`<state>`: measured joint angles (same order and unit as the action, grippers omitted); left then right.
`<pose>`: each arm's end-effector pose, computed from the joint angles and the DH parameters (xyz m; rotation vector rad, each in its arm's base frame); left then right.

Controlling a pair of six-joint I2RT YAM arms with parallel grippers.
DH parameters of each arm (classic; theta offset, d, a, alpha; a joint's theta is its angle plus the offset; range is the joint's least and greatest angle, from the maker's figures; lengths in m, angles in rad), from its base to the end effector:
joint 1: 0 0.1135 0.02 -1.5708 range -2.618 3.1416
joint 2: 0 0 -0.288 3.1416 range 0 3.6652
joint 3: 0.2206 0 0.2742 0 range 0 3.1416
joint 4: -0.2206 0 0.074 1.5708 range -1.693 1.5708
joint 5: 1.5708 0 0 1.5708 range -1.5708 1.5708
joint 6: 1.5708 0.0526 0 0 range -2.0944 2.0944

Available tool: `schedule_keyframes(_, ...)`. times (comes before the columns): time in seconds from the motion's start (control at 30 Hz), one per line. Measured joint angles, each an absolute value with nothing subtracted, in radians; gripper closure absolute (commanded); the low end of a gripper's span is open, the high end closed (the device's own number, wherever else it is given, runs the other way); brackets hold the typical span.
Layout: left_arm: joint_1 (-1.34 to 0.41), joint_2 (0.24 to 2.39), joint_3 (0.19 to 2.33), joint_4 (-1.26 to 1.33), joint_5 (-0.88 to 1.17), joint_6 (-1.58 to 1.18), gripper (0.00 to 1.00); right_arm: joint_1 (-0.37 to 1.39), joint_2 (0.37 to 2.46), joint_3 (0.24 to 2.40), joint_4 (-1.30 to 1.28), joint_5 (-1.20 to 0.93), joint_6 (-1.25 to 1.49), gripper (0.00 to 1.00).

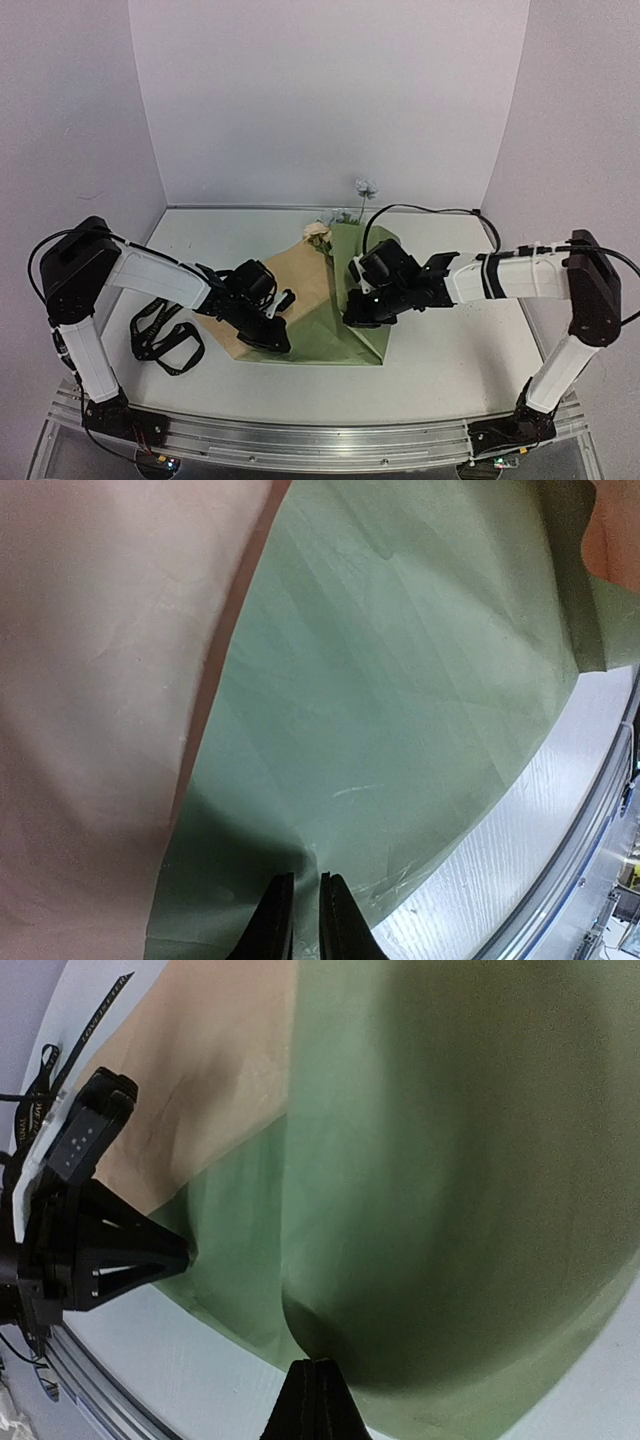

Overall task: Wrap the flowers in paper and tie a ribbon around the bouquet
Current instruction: Fold the one-fourth-folded wrapping paper at the center of the board.

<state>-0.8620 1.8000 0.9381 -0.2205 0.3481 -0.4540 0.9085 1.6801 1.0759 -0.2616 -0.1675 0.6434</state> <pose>0.2227 -0.2873 0.1209 0.6994 2.7645 -0.8305 0.2312 0.3108 0.2013 -0.4277 2.5938 0.8344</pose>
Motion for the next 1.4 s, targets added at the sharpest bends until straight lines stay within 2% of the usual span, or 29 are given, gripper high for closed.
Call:
schedule_keyframes(0.13, -0.848, 1.782, 0.926, -0.222, 0.375, -0.465, 0.77, 0.908, 1.777, 1.091, -0.167, -0.223, 0.698, 1.0)
schedule_keyframes(0.43, -0.692, 1.69, 0.992, -0.212, 0.518, -0.53, 0.48, 0.908, 1.851, 1.097, -0.088, -0.257, 0.746, 1.0)
schedule_keyframes(0.67, -0.554, 1.867, 1.138, -0.07, 0.784, -0.616, 0.36, 0.907, 1.865, 1.111, -0.029, -0.284, 0.762, 1.0)
schedule_keyframes(1.07, -0.546, 2.057, 1.198, 0.061, 0.982, -0.698, 0.34, 0.862, 1.866, 1.11, 0.048, -0.402, 0.783, 1.0)
schedule_keyframes(1.4, -0.546, 2.121, 1.333, 0.014, 1.077, -0.63, 0.4, 0.811, 1.893, 1.101, 0.085, -0.587, 0.791, 1.0)
